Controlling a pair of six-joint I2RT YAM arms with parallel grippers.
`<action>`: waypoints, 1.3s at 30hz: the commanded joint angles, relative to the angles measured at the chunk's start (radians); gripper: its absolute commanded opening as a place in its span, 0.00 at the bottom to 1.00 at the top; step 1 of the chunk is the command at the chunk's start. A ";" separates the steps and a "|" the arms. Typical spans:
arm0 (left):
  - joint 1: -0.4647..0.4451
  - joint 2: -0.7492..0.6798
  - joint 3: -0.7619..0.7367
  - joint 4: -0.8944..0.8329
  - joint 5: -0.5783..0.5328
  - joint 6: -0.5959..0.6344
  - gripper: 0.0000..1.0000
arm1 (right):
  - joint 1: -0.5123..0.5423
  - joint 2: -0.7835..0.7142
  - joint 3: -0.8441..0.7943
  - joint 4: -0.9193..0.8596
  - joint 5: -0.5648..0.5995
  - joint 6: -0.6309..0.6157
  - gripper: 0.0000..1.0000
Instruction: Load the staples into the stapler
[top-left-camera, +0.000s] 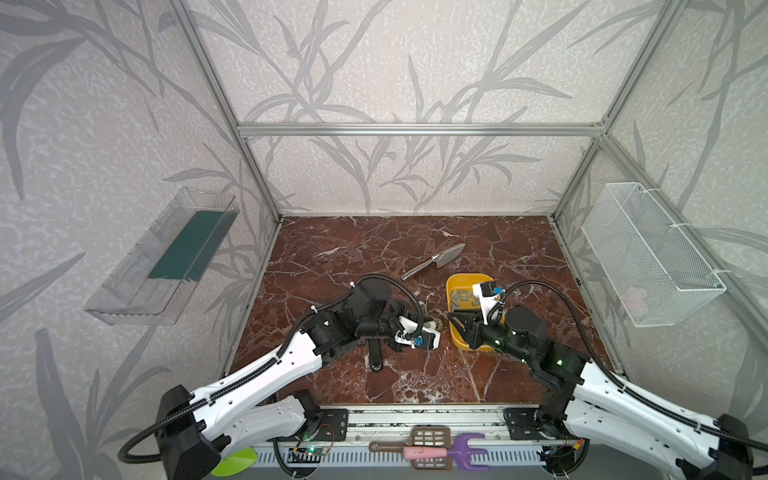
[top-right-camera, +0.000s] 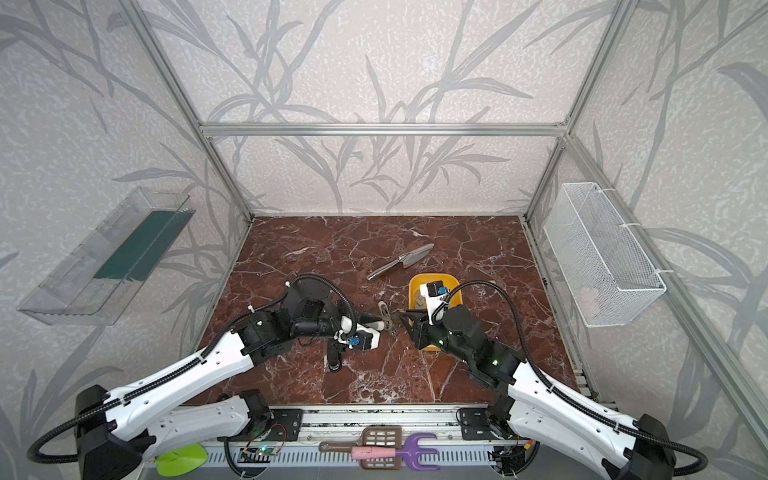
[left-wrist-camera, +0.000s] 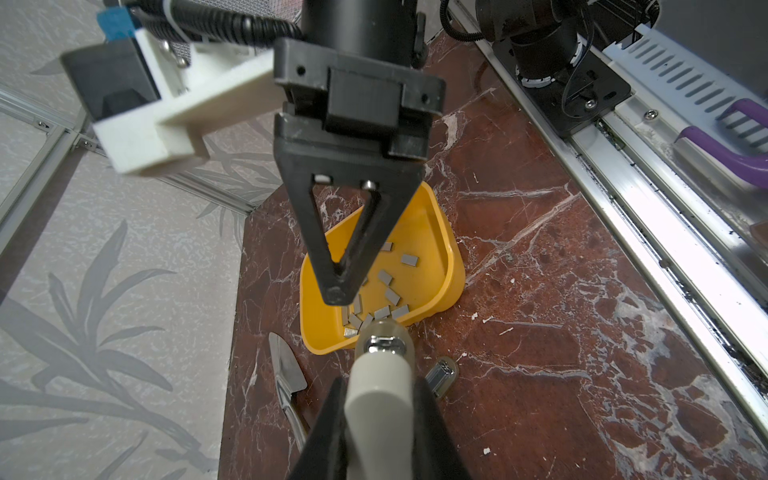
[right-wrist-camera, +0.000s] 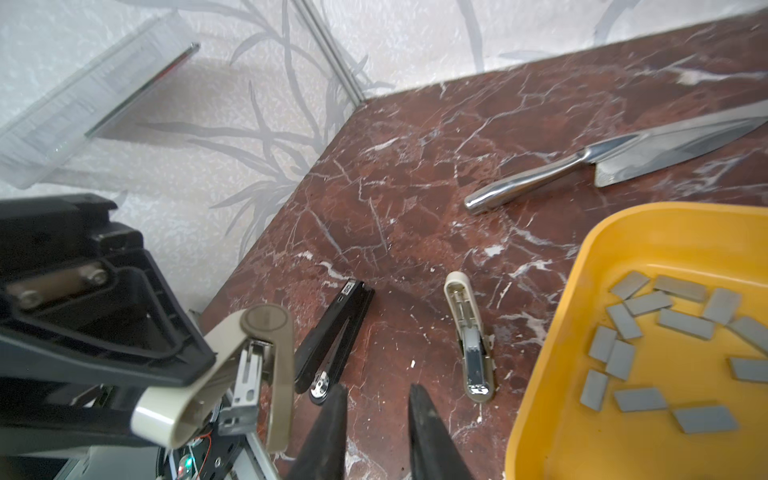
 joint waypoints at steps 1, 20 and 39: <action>0.002 -0.014 -0.009 0.016 0.012 0.003 0.00 | 0.002 -0.076 -0.021 0.013 0.019 -0.025 0.28; 0.001 -0.027 -0.008 0.020 0.015 -0.003 0.00 | 0.071 0.136 -0.003 0.198 -0.164 -0.062 0.28; -0.001 -0.057 0.002 0.045 0.090 -0.051 0.00 | 0.072 0.290 0.036 0.189 -0.145 -0.040 0.28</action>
